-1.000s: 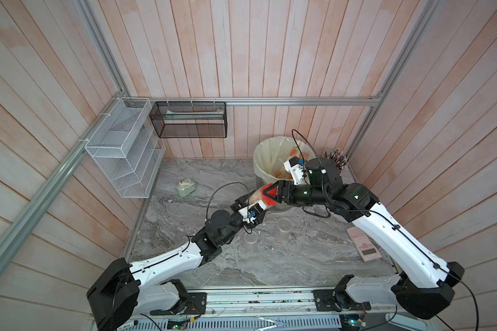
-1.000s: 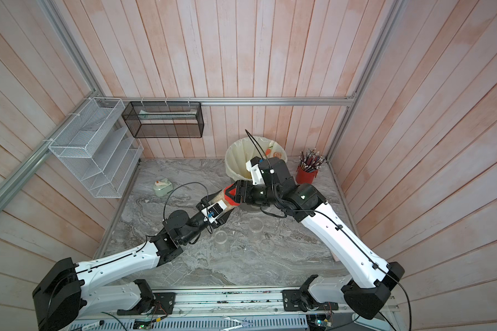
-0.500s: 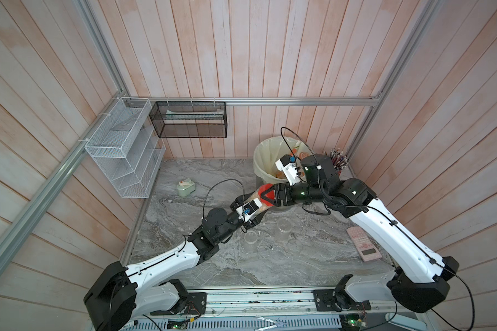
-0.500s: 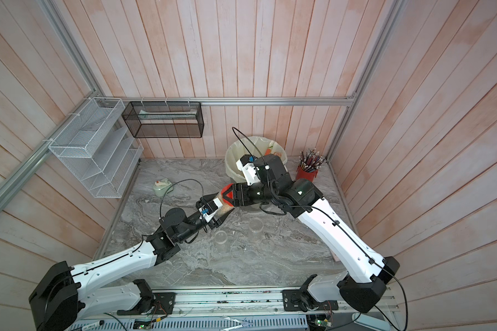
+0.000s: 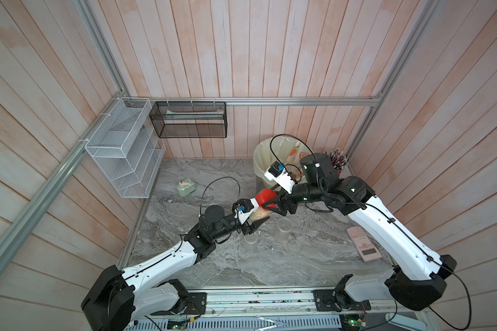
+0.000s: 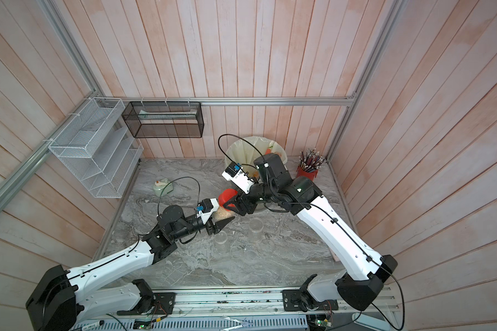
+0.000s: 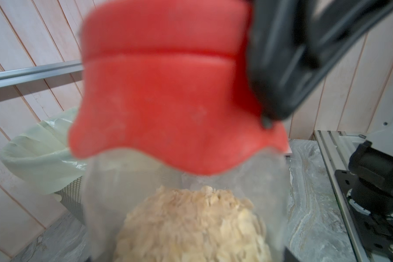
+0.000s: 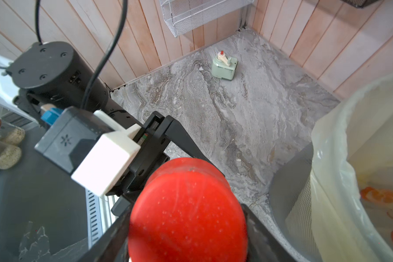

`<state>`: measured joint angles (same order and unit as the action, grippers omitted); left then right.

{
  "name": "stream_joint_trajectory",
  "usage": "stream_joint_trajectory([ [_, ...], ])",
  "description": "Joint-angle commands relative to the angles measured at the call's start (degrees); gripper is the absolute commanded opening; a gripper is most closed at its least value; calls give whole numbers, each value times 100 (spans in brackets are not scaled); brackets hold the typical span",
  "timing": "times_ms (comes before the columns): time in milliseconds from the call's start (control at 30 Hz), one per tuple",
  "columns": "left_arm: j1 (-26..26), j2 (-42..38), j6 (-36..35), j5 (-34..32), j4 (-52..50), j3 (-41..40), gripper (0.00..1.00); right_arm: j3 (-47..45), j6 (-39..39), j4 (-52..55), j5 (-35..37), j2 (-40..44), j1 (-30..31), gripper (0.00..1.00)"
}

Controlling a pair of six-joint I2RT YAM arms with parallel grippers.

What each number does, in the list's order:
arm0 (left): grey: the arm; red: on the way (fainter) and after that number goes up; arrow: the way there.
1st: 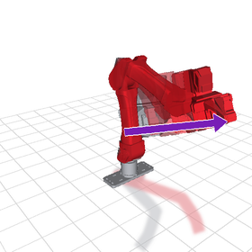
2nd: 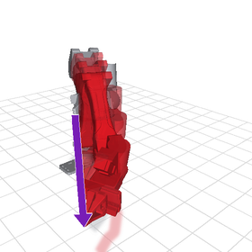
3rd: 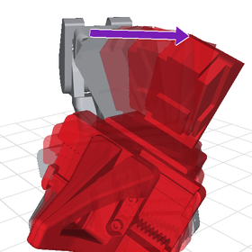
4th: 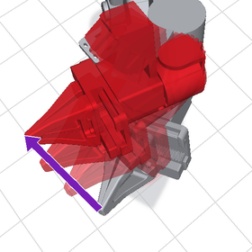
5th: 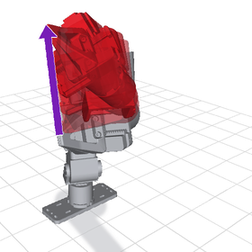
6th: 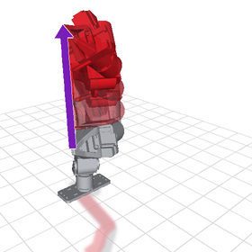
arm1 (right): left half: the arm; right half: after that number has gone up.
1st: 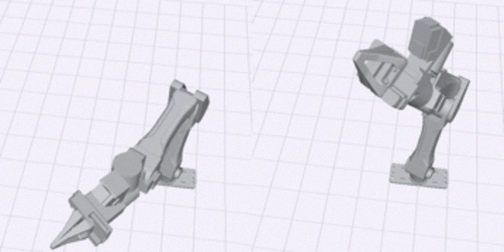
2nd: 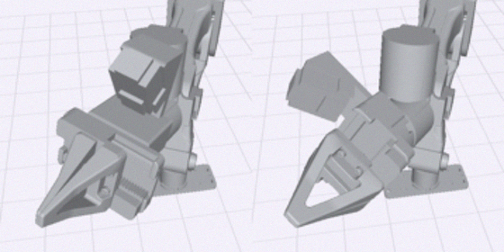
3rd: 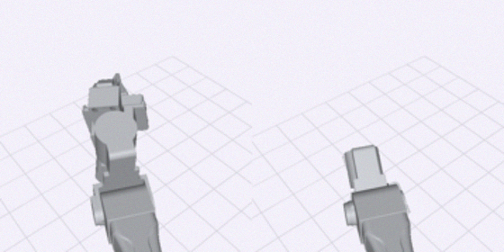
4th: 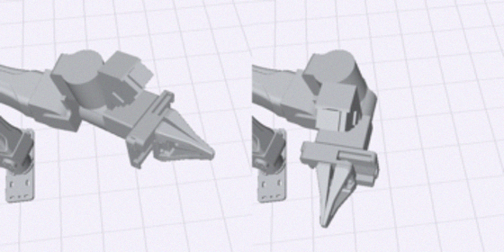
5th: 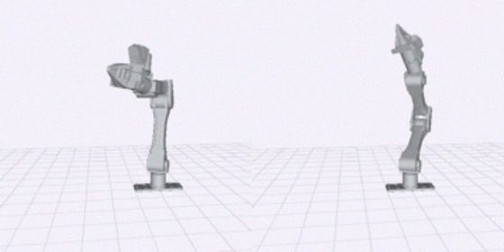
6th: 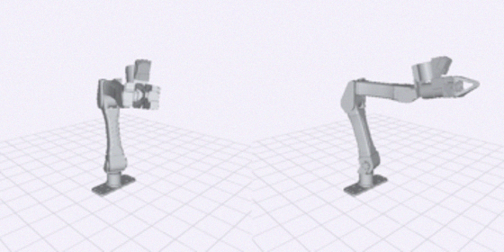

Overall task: Empty expired oatmeal from jars
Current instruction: Unscrew the lid from the jar.

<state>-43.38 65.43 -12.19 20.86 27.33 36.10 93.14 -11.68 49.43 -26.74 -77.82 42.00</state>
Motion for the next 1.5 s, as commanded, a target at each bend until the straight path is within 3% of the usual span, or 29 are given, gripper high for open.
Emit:
stream_joint_trajectory([
  [0, -57, -241, 59, 529, 361, 56, 14, -189, -907, -433, -112, 59, -126, 54],
  [67, -51, -241, 55, 492, 352, 47, 14, -139, -965, -396, -192, 10, -212, 58],
  [200, -52, -224, 19, 339, 395, 13, 13, -104, -1063, -357, -265, -8, -261, 75],
  [433, -44, -206, -90, 50, 496, -55, 11, -782, -813, -1040, -532, 619, -433, 97],
  [600, -46, -189, -204, -377, 681, -119, 11, -1412, -371, -1635, -756, 1301, -543, 98],
  [700, -52, -200, -378, -645, 650, -110, 11, -1771, 301, -2135, -664, 1747, -548, 98],
  [800, -65, -223, -659, -1037, 582, -103, 11, -1812, 1604, -2402, -127, 1924, -545, 98],
  [900, -100, -251, -973, -1520, 536, -85, 11, -1475, 3321, -1958, 694, 1773, -547, 93],
  [1033, -260, -174, -1460, -2204, 719, -93, 10, -1407, 4637, -1580, 1001, 1697, -500, 90],
  [1167, -433, 20, -1889, -2653, 852, -43, 10, -1386, 5194, -1436, 1463, 1599, -482, 90],
  [1467, -582, 311, -2360, -3060, 894, 82, 10, -1079, 5639, -1350, 1450, 1059, -270, 95],
])
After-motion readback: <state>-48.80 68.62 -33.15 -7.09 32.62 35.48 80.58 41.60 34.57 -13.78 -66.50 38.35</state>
